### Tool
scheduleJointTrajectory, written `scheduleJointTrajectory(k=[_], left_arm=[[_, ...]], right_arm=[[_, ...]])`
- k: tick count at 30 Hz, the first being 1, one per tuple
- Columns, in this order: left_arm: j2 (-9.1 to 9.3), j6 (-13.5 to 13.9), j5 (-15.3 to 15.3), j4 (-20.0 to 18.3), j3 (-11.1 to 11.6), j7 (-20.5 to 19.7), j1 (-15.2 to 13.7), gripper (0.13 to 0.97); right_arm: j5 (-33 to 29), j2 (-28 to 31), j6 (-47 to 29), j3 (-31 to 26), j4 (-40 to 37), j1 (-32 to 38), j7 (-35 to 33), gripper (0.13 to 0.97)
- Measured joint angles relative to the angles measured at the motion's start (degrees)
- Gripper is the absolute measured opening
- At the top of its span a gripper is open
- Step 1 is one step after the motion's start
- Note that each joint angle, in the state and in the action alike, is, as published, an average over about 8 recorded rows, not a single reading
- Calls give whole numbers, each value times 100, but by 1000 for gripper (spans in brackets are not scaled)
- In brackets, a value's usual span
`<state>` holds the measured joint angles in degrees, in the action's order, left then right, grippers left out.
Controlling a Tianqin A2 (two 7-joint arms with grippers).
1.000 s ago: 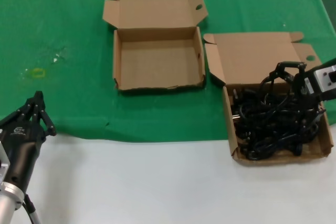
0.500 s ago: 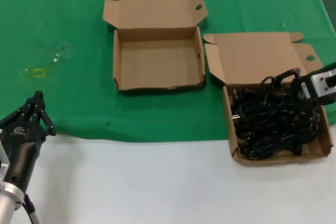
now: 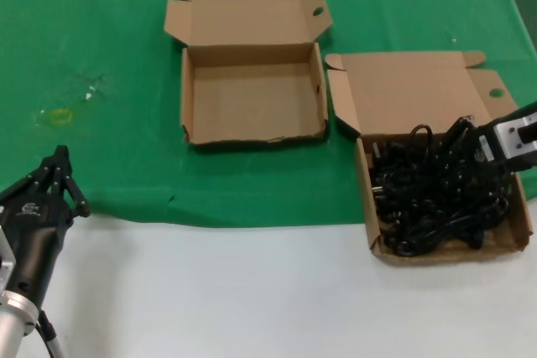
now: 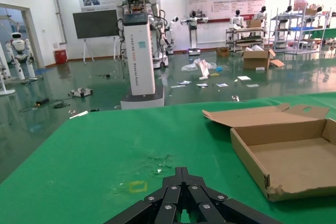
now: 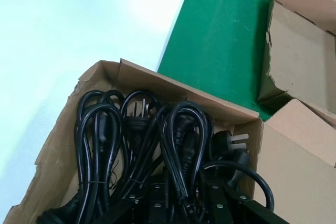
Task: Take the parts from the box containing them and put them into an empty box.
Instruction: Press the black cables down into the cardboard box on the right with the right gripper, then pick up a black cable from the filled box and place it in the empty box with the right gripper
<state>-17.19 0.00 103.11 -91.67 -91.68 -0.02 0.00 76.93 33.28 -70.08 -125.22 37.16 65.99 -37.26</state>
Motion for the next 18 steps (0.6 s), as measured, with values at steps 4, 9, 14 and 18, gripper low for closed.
scheduleJointTrajectory(k=[4,9,14,18], left_arm=[[0,0,0,0,0,0,0,144],[0,0,0,0,0,0,0,144],[0,0,0,0,0,0,0,144],[0,0,0,0,0,0,0,144]], right_arm=[[-16,112,-51,8,267,-66,185,280],[-20,298,-149,43,733,-153,541,253],[9,472,-262,108,1206,-195,945,226],[51,564,-355,170,1524,-169,1256,224]])
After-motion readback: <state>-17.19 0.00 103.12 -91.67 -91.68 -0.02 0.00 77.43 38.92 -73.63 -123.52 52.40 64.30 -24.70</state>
